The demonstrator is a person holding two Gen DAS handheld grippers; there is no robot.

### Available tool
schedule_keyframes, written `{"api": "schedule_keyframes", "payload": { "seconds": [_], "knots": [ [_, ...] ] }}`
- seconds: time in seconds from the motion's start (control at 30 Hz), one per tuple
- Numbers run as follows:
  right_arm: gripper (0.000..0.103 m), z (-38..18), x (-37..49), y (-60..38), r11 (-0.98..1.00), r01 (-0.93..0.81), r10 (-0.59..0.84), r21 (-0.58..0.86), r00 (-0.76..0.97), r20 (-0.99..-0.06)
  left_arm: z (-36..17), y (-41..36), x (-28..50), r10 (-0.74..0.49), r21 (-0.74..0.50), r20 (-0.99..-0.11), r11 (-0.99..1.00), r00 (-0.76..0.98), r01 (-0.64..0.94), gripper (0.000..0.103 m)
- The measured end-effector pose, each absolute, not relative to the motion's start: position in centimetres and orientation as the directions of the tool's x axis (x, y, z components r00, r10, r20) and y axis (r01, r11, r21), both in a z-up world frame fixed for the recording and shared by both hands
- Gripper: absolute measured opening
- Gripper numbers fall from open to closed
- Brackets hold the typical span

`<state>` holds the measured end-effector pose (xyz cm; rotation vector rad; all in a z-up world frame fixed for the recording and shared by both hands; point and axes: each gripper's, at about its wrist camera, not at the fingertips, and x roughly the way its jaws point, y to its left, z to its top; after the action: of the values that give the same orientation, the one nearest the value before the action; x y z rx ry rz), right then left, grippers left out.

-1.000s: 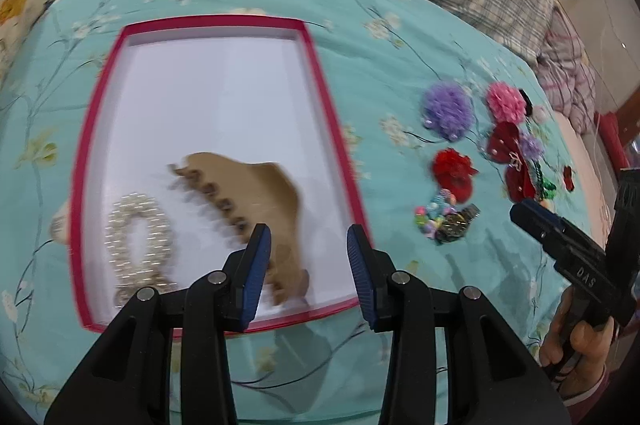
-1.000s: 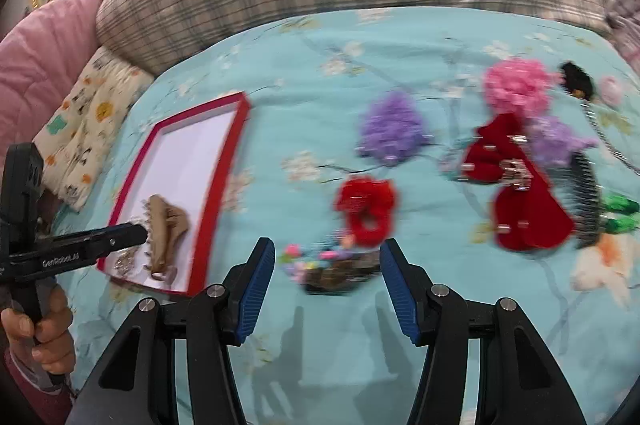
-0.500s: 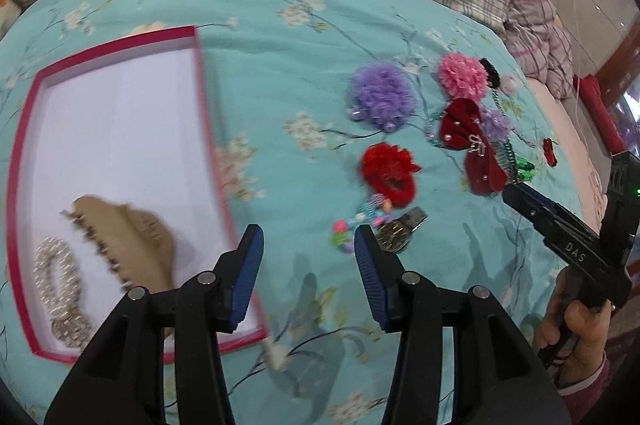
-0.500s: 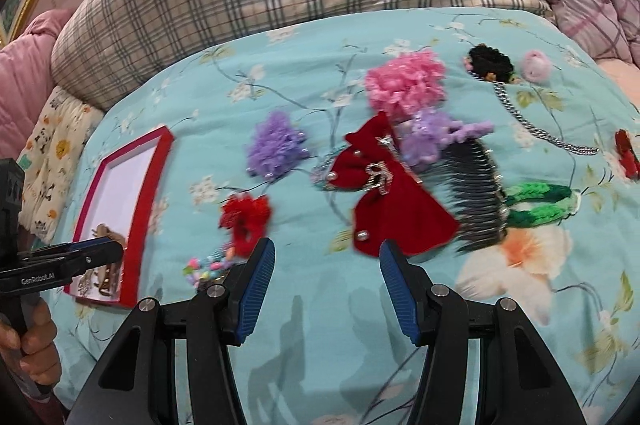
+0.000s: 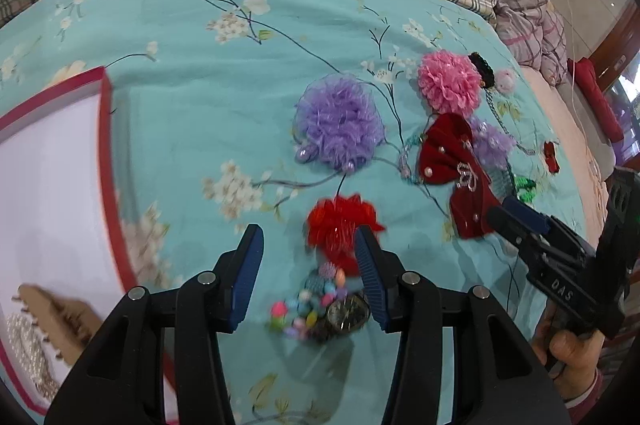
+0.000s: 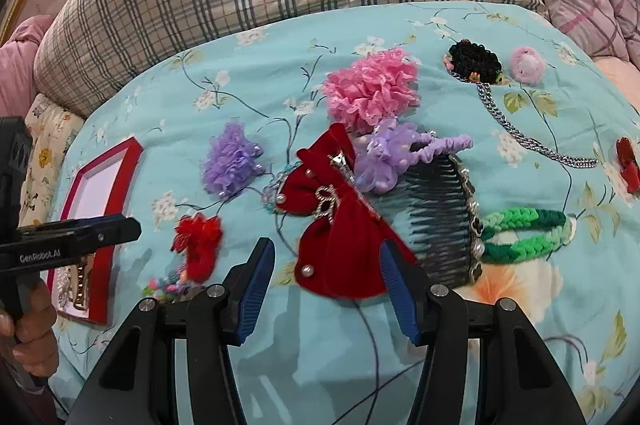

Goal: Organize jewelry
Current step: 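Grasp the purple flower scrunchie with the left gripper while the right grasps the red velvet bow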

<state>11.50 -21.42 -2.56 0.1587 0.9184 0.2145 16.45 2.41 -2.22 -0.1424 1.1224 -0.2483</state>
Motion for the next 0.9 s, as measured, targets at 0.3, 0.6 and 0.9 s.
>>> {"api": "schedule_keyframes", "payload": {
  "seconds": [0.3, 0.6, 0.9],
  "knots": [
    [0.043, -4.4, 13.7, -21.5, 0.974, -0.112, 0.225, 0.196, 0.552, -0.803, -3.7, 0.5, 21.6, -0.289, -0.26, -0.873, 0.957, 0.393, 0.127, 0.046],
    [0.015, -4.2, 13.3, -21.4, 0.979, -0.113, 0.202, 0.167, 0.566, -0.799, -6.0, -1.6, 24.5, -0.294, -0.255, -0.88, 0.955, 0.373, 0.151, 0.023],
    [0.011, -3.3, 12.7, -20.7, 0.967, -0.129, 0.254, 0.221, 0.57, -0.781, -4.5, -0.7, 23.0, -0.295, -0.243, -0.86, 0.954, 0.417, 0.173, 0.002]
  ]
}}
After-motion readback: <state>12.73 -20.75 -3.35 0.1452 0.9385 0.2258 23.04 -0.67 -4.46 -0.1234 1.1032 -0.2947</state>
